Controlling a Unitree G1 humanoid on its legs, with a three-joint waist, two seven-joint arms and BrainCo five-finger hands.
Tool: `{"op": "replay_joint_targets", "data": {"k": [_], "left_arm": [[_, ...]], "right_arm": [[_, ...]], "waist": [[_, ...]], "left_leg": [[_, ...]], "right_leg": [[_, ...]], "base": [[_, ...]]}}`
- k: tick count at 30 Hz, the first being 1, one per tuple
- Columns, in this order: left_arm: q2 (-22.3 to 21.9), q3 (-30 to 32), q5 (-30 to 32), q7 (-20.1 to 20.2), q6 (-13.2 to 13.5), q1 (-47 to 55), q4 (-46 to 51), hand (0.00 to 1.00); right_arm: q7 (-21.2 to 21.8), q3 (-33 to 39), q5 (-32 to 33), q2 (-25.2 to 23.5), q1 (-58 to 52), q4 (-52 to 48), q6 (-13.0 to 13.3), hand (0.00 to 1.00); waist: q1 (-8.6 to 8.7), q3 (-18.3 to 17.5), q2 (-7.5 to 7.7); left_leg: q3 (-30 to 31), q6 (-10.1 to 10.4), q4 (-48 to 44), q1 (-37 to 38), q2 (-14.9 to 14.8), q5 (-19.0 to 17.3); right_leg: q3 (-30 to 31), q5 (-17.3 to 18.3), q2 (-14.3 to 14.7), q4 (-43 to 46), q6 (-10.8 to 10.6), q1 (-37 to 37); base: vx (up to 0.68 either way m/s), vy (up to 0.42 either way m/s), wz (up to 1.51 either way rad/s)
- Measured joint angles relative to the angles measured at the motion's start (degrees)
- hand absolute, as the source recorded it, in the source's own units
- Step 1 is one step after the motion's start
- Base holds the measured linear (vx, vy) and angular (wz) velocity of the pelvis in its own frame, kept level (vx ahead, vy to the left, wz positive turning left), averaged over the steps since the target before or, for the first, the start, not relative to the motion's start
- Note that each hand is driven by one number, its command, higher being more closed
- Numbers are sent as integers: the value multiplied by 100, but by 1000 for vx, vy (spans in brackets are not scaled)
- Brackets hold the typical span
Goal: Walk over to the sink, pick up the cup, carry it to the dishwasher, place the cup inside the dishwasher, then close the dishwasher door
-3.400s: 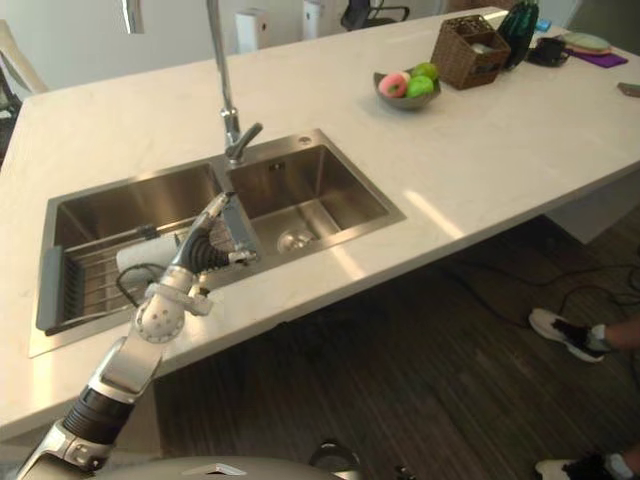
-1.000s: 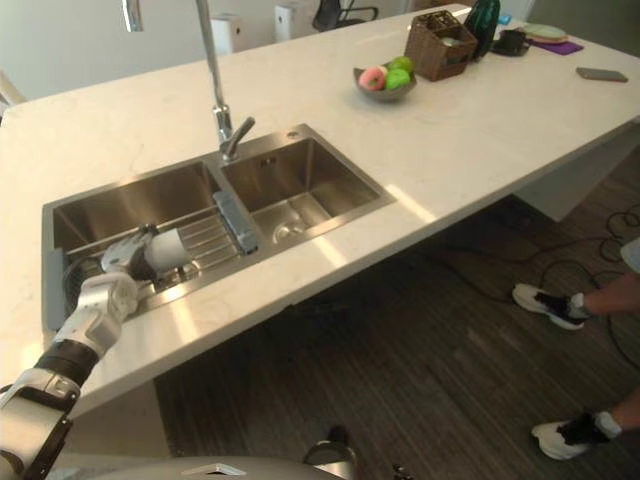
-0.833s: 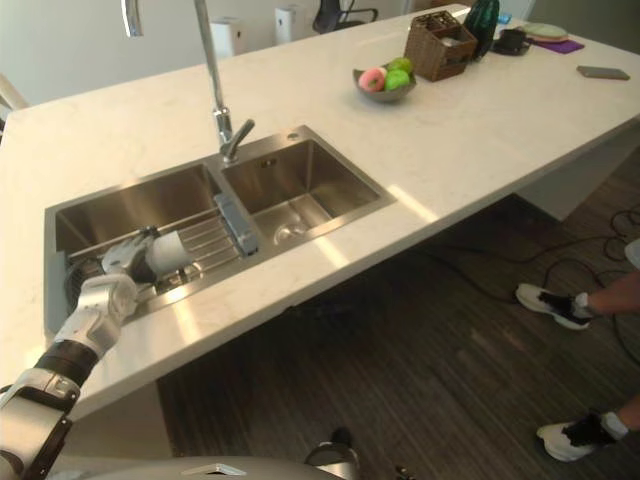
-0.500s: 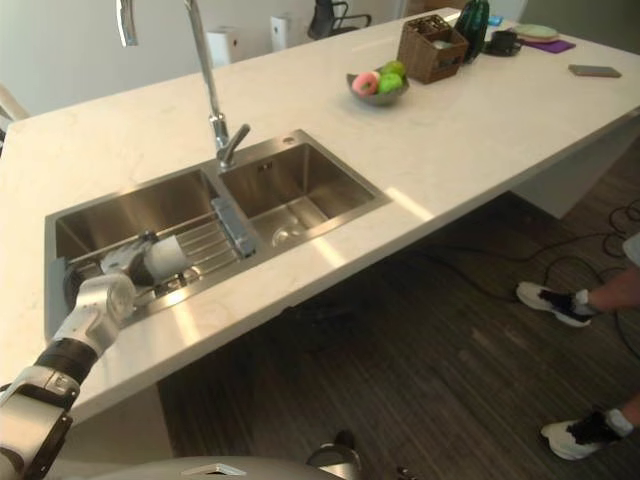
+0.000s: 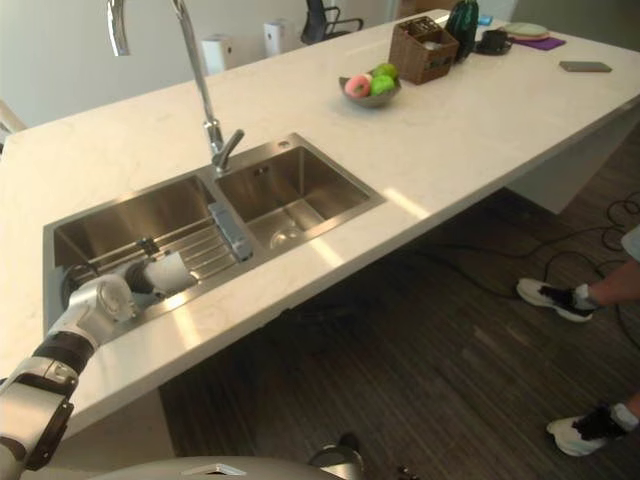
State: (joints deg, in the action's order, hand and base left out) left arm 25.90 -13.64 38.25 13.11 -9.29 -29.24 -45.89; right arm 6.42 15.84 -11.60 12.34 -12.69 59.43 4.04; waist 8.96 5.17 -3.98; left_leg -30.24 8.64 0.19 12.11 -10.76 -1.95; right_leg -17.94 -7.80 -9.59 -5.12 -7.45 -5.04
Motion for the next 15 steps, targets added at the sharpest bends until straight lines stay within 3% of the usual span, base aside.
{"op": "replay_joint_targets", "data": {"k": [1, 11, 15], "left_arm": [[-1, 1, -30, 10, 6, -6, -12, 100], [6, 16, -303, 177, 243, -46, -227, 100], [-21, 11, -331, -191, 568, 48, -237, 100]], "right_arm": [[13, 0, -3, 4, 5, 0, -5, 0], [69, -8, -10, 22, 8, 4, -42, 0], [72, -120, -11, 56, 18, 4, -39, 0]], "waist": [[4, 0, 0], [4, 13, 7], [3, 20, 9]], "left_leg": [[3, 0, 0, 1, 0, 0], [18, 32, 0, 6, -1, -24], [18, 53, -3, 19, -2, -47]], "right_leg": [[-1, 1, -1, 0, -1, -4], [-2, 13, -2, 0, -17, -21], [1, 19, -1, 0, -25, -33]], "base": [[0, 0, 0], [0, 0, 0], [0, 0, 0]]}}
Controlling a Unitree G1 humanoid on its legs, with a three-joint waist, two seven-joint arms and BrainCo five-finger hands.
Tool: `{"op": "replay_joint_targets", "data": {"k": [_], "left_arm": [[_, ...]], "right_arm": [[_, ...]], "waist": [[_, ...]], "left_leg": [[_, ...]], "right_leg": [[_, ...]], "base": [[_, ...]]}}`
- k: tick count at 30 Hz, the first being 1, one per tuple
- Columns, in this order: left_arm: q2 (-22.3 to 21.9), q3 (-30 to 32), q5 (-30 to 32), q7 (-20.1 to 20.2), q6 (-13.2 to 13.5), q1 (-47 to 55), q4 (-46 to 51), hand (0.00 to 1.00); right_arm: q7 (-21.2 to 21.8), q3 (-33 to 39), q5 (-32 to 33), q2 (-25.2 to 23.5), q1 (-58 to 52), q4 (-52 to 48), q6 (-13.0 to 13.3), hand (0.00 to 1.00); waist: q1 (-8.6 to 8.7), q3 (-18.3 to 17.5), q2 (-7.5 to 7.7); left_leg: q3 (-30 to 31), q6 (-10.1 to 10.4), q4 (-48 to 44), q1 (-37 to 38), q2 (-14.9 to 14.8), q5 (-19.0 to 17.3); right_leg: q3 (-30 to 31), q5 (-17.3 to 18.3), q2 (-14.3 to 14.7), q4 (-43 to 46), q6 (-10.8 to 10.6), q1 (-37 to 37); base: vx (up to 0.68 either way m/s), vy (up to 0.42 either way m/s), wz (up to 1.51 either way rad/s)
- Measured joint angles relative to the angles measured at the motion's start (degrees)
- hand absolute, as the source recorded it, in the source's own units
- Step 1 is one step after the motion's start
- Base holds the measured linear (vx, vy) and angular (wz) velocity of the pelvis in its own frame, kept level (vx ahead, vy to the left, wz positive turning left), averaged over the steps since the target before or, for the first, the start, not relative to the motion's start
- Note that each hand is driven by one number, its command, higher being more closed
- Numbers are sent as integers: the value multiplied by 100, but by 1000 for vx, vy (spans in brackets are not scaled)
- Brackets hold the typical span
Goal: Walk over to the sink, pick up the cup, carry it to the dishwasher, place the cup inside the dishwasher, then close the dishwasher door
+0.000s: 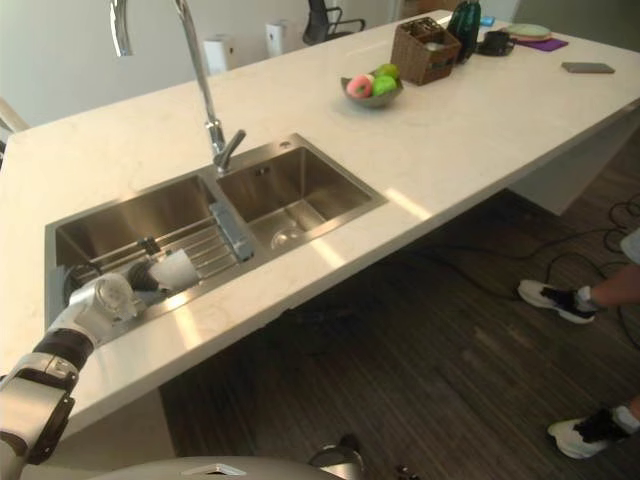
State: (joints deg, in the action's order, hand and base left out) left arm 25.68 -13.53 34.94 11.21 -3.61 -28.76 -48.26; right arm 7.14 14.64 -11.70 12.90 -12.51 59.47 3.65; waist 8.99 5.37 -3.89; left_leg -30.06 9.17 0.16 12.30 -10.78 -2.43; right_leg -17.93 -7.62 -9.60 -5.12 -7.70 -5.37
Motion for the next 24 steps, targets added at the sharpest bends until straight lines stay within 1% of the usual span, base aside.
{"op": "replay_joint_targets", "data": {"k": [1, 3, 5, 9, 12, 13, 14, 16, 17, 19, 21, 24], "left_arm": [[1, 0, -87, -145, 121, 33, 12, 100], [-22, -1, -147, -348, 211, 96, 69, 100], [-32, -18, -219, -458, 262, 195, 264, 100], [-25, -31, -351, -617, 321, 349, 641, 100], [-20, -30, -622, -916, 435, 512, 1016, 100], [-42, -27, -853, -1097, 488, 626, 1232, 100], [-46, -26, -906, -1131, 501, 645, 1273, 100], [-122, -11, -1268, -1399, 602, 832, 1634, 100], [-151, -10, -1361, -1471, 624, 886, 1720, 100], [-244, -5, -1550, -1763, 689, 1076, 1975, 100], [-276, 15, -1712, -1900, 737, 1126, 2093, 100], [-308, 38, -2046, -2111, 819, 1264, 2355, 100]], "right_arm": [[0, -8, 0, 1, 2, 0, 1, 0], [0, -18, 1, 1, 25, 2, 0, 0], [-3, -25, 2, 7, 34, 2, -1, 0], [-9, -25, 14, 36, 37, 1, 0, 0], [-10, -24, 23, 35, 33, 8, 3, 0], [-14, -24, 37, 25, 51, 4, 11, 0], [-15, -24, 42, 22, 51, 4, 12, 0], [-22, -13, 67, -16, 36, 9, 12, 0], [-23, -12, 74, -24, 32, 11, 11, 0], [-32, -9, 110, -51, 36, 7, 16, 0], [-37, 3, 113, -96, 13, 8, 18, 0], [-140, 9, 116, -159, 4, 7, 52, 0]], "waist": [[-6, 8, 1], [-10, 57, 12], [-56, 63, 6], [-91, 89, -20], [-102, 132, 2], [-126, 142, 18], [-129, 145, 22], [-130, 189, 69], [-143, 193, 76], [-185, 208, 86], [-208, 217, 97], [-226, 258, 167]], "left_leg": [[7, -1, -1, 3, 0, -2], [19, -5, 0, 15, 0, -12], [25, -11, 1, 3, 3, -24], [77, -32, 0, 5, 10, -1], [205, -54, 0, -7, 22, 14], [235, -55, 1, -8, 25, 13], [247, -55, 2, -10, 27, 13], [348, -61, 1, -10, 34, 17], [351, -61, 2, -6, 33, 17], [357, -62, 3, -7, 35, 17], [377, -66, 4, -19, 34, 22], [432, -71, 8, -31, 35, 30]], "right_leg": [[-4, 2, -1, 0, -2, -10], [-15, 12, -2, 0, -12, -57], [-21, 25, -8, 0, -27, -59], [-80, 35, -15, 1, -42, -68], [-192, 46, -29, 2, -57, -139], [-223, 50, -34, 1, -62, -155], [-235, 52, -37, 1, -64, -160], [-341, 77, -53, 1, -76, -250], [-345, 81, -53, 1, -76, -247], [-355, 86, -55, 1, -74, -249], [-377, 88, -54, 1, -73, -250], [-445, 90, -59, 1, -72, -272]], "base": [[0, 0, 0], [0, 0, 2], [0, 0, 0], [6, -1, 7], [17, -2, 18], [0, 1, 7], [-2, 1, 16], [-1, 1, 20], [-13, 2, 10], [0, 0, 0], [-10, -2, 3], [-16, 0, 8]]}}
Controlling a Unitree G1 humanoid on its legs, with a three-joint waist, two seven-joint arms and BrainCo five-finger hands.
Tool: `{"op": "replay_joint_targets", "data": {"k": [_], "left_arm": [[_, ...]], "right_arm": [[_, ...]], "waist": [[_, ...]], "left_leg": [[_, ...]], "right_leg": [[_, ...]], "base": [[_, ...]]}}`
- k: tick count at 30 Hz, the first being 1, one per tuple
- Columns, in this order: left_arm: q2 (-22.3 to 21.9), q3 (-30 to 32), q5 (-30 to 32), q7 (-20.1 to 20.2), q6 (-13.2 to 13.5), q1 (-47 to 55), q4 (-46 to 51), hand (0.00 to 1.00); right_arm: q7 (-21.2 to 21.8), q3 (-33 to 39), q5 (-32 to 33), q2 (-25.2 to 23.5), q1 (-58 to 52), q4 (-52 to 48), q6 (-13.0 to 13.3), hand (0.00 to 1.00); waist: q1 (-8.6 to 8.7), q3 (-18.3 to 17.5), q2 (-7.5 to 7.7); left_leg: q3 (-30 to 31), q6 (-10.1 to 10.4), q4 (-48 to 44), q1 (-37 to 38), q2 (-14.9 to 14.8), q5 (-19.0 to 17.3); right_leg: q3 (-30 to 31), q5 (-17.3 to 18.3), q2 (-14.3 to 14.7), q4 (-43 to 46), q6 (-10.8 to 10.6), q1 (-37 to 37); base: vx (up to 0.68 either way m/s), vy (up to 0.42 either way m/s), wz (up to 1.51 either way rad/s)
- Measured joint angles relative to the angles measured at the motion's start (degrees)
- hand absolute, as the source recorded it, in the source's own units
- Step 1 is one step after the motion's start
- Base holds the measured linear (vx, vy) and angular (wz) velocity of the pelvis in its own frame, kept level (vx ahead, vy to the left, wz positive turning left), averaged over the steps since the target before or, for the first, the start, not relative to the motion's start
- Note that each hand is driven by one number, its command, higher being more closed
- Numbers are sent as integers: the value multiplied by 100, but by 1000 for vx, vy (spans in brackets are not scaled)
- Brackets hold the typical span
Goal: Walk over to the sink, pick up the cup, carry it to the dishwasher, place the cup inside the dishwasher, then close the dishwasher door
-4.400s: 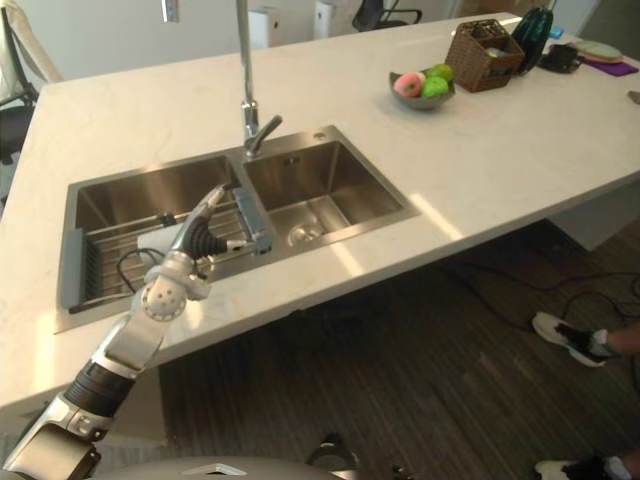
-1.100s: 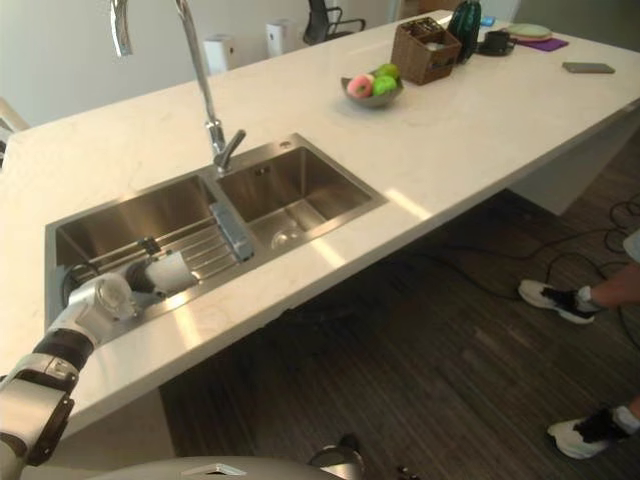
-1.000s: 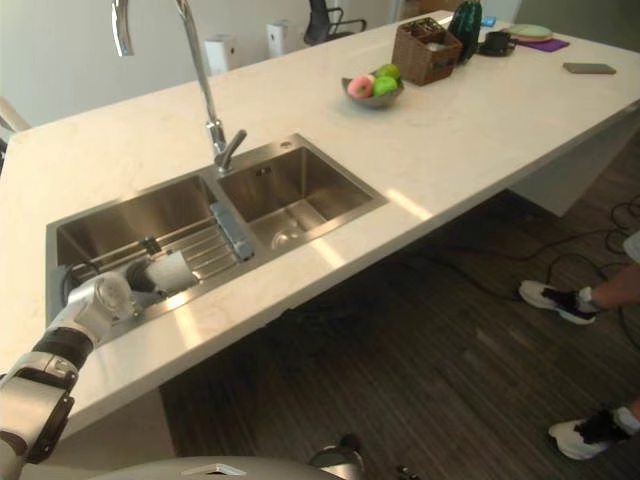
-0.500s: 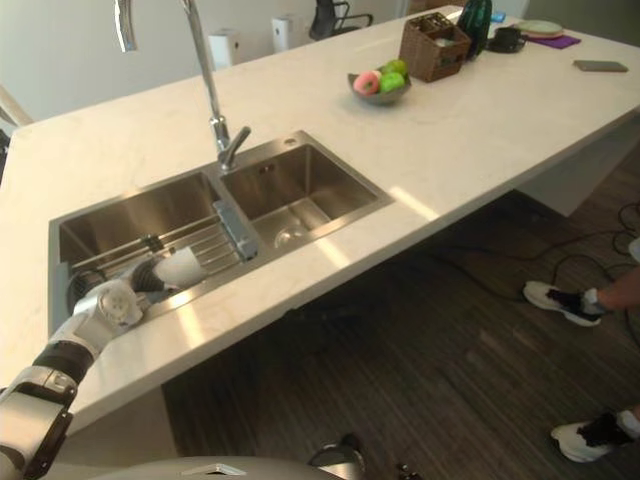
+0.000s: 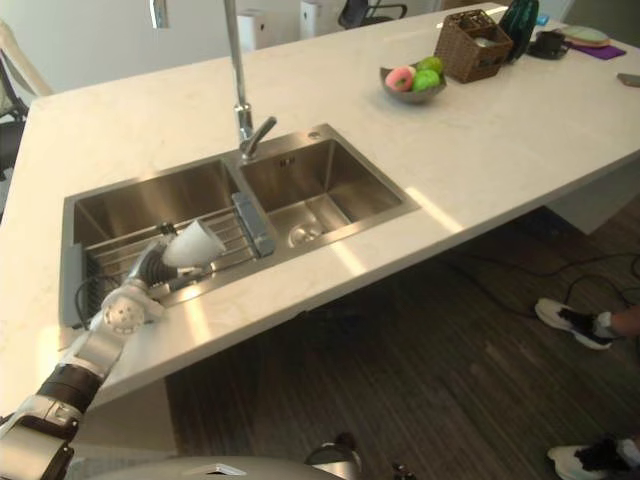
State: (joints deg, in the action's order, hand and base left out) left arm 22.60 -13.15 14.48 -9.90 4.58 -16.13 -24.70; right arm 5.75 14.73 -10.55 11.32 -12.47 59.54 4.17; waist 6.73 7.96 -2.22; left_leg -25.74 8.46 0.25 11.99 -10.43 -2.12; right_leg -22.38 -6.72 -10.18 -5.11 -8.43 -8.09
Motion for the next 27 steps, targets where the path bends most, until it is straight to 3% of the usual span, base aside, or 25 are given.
{"op": "replay_joint_targets", "data": {"k": [5, 8, 11, 13, 15, 19, 22, 27], "left_arm": [[-295, 403, -652, -299, 132, 331, 493, 100], [-584, 935, -1074, -703, 328, 676, 1524, 100], [-901, 1362, -1576, -1050, 756, 1185, 2663, 100], [-1101, 1532, -1812, -1137, 1108, 1510, 3144, 100], [-1291, 1606, -2016, -1219, 1384, 1672, 3387, 100], [-1512, 1805, -2496, -1365, 1861, 1910, 3789, 100], [-1613, 1811, -2573, -1471, 2160, 1987, 4025, 100], [-1716, 1919, -2794, -1514, 2405, 2018, 4329, 100]], "right_arm": [[-102, 12, 16, -72, -34, -3, 72, 0], [-220, 139, 166, -133, -89, 0, 160, 0], [-603, 230, 176, -243, -246, -3, 328, 0], [-965, 237, 153, -297, -362, 16, 456, 0], [-1270, 242, 111, -362, -422, 21, 571, 0], [-1857, 220, -113, -500, -516, 36, 805, 0], [-2174, 220, -111, -620, -562, 7, 891, 0], [-2478, 106, -104, -665, -620, -14, 1175, 0]], "waist": [[-22, 9, 18], [-51, 7, 19], [-79, -2, 22], [-217, -63, 14], [-358, -76, 28], [-401, -179, 64], [-403, -286, 71], [-412, -335, 69]], "left_leg": [[44, -9, 33, -2, 33, 6], [88, -31, 68, 11, 80, 20], [215, -52, 78, 23, 111, 22], [226, -66, 75, -7, 125, 18], [237, -76, 78, -52, 147, 16], [324, -85, 101, -148, 155, 68], [334, -92, 129, -199, 163, 101], [372, -97, 224, -216, 179, 158]], "right_leg": [[-42, -1, -24, 2, -1, -24], [-96, -3, -68, 14, 0, -59], [-232, -5, -96, 22, 4, -160], [-210, -2, -117, 24, 1, -154], [-203, 22, -142, 31, -28, -157], [-230, 45, -151, 41, -40, -110], [-234, 43, -151, 42, -39, -58], [-279, 45, -150, 43, -41, -30]], "base": [[-2, 3, 2], [-1, 17, 8], [-11, 14, 19], [-31, 13, 8], [-51, 8, 5], [-41, -2, 8], [-10, 1, 1], [-5, 6, 3]]}}
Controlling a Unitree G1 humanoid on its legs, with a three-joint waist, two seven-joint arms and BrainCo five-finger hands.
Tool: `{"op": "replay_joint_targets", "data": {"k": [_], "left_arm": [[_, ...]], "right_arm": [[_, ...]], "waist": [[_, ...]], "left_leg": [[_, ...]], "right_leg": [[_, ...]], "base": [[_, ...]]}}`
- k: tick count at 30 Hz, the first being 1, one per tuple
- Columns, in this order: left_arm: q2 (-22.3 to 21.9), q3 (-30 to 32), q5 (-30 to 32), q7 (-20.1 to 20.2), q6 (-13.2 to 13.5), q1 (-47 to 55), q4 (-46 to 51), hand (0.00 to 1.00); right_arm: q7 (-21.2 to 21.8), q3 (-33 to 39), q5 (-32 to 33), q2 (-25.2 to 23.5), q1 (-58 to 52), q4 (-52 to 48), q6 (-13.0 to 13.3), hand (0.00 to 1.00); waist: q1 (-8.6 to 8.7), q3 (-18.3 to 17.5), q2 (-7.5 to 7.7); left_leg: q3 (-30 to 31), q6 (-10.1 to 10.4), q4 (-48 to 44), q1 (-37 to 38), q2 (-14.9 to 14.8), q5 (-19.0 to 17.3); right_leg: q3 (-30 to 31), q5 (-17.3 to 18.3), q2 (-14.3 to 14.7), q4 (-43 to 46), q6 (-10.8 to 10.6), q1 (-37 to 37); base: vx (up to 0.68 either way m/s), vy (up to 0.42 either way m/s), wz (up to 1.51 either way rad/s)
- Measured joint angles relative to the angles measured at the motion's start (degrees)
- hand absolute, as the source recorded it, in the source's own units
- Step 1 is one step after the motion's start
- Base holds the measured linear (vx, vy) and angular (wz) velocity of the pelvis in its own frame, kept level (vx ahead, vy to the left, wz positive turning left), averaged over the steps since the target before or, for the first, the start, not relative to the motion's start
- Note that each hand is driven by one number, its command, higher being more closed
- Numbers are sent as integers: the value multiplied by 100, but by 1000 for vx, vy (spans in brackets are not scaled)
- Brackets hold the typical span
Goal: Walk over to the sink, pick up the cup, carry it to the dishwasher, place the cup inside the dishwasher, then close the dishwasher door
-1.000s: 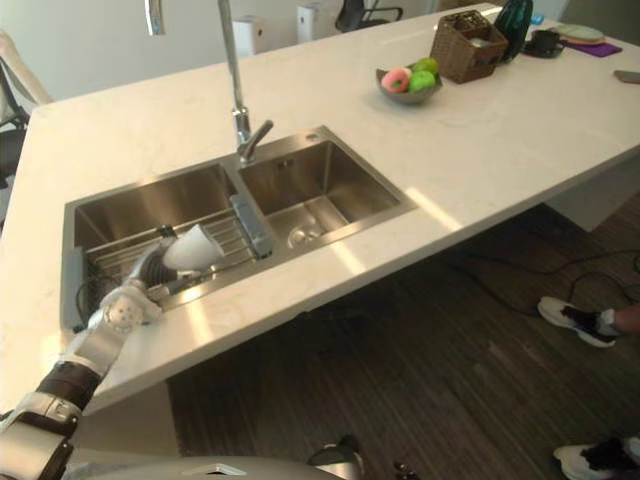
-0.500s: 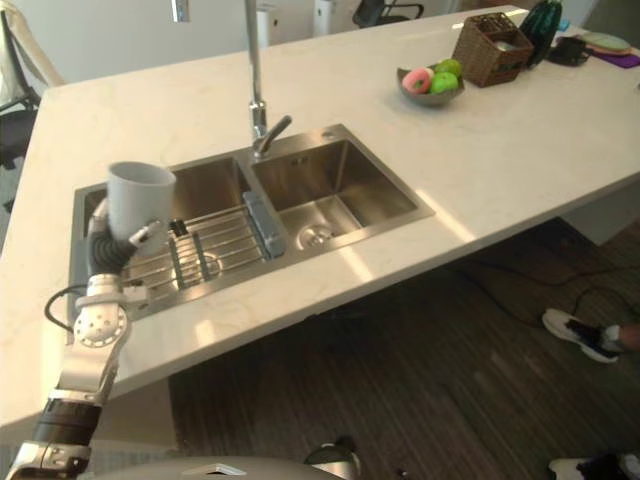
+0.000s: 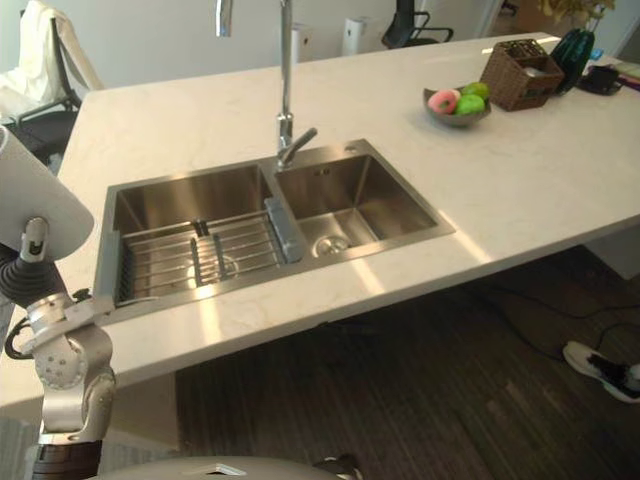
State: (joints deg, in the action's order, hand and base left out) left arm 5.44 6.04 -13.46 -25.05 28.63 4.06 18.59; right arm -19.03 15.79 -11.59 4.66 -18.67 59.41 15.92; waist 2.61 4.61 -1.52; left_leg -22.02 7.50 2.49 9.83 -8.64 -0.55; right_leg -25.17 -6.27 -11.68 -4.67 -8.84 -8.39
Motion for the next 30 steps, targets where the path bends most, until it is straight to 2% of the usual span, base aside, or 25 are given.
{"op": "replay_joint_targets", "data": {"k": [5, 7, 8, 10, 13, 17, 20, 25, 27, 28, 29, 30], "left_arm": [[-76, 321, -15, -96, 172, 230, 382, 100], [-170, 417, -104, -96, 203, 288, 407, 100], [-184, 430, -106, -95, 204, 294, 407, 100], [-209, 503, -154, -76, 258, 318, 408, 100], [-213, 542, -268, -38, 347, 396, 441, 100], [-217, 583, -330, 107, 428, 410, 509, 100], [-223, 709, -367, 209, 429, 411, 509, 100], [-226, 764, -449, 358, 431, 422, 509, 100], [-226, 764, -450, 415, 431, 422, 509, 100], [-226, 765, -450, 420, 431, 423, 509, 100], [-370, 952, -449, 543, 430, 423, 416, 100], [-370, 952, -449, 543, 430, 423, 416, 100]], "right_arm": [[-344, -3, 62, -174, -202, -292, 311, 0], [-351, -3, 528, -239, -228, -788, 718, 0], [-350, -1, 642, -241, -230, -918, 826, 0], [-223, 4, 1104, -236, -39, -1291, 1287, 0], [-5, -4, 1241, -248, -10, -1651, 1649, 0], [365, -114, 1835, -342, -4, -1996, 1906, 0], [579, -129, 2125, -409, 30, -2085, 2017, 0], [1567, -210, 2945, -436, 39, -2270, 2016, 0], [1830, -238, 3112, -448, 44, -2270, 1995, 0], [2026, -259, 3283, -448, 43, -2269, 1953, 0], [3033, -388, 4109, -437, 145, -2003, 1546, 0], [3033, -388, 4109, -437, 145, -2002, 1545, 0]], "waist": [[4, -15, -28], [31, -35, -54], [39, -43, -60], [42, -60, -77], [-15, -103, -119], [-59, -105, -109], [-52, -105, -98], [-58, -106, -33], [-59, -104, -3], [-59, -106, 13], [-48, -140, 130], [-49, -142, 132]], "left_leg": [[19, -1, 89, 7, 10, 60], [12, -12, 148, 15, 23, 90], [13, -15, 187, 23, 29, 114], [22, -15, 196, 18, 29, 130], [35, -16, 196, 15, 30, 131], [95, -18, 196, 9, 30, 159], [97, -19, 197, 7, 30, 161], [103, -20, 198, 3, 30, 162], [106, -21, 197, 3, 31, 163], [108, -21, 198, 3, 31, 163], [134, -21, 231, 3, 32, 190], [134, -21, 231, 3, 32, 191]], "right_leg": [[-38, 0, 10, 2, 0, 21], [-31, 0, 9, 2, 1, 34], [-34, 0, 9, 2, 1, 40], [-40, 1, 10, 2, 3, 44], [-51, 6, 10, 2, 8, 40], [-76, 6, 10, 2, 10, 41], [-76, 7, 10, 2, 11, 41], [-76, 10, 10, 2, 16, 42], [-76, 10, 10, 2, 16, 41], [-76, 10, 10, 2, 16, 41], [-90, 28, 10, 2, 46, 31], [-90, 28, 10, 2, 47, 31]], "base": [[0, 2, 2], [0, 0, 0], [0, 0, 0], [-15, 2, 1], [-1, 2, 1], [1, 2, 7], [0, 0, 0], [0, 0, 0], [0, 0, 0], [0, 0, 0], [0, 0, 0], [0, 0, 0]]}}
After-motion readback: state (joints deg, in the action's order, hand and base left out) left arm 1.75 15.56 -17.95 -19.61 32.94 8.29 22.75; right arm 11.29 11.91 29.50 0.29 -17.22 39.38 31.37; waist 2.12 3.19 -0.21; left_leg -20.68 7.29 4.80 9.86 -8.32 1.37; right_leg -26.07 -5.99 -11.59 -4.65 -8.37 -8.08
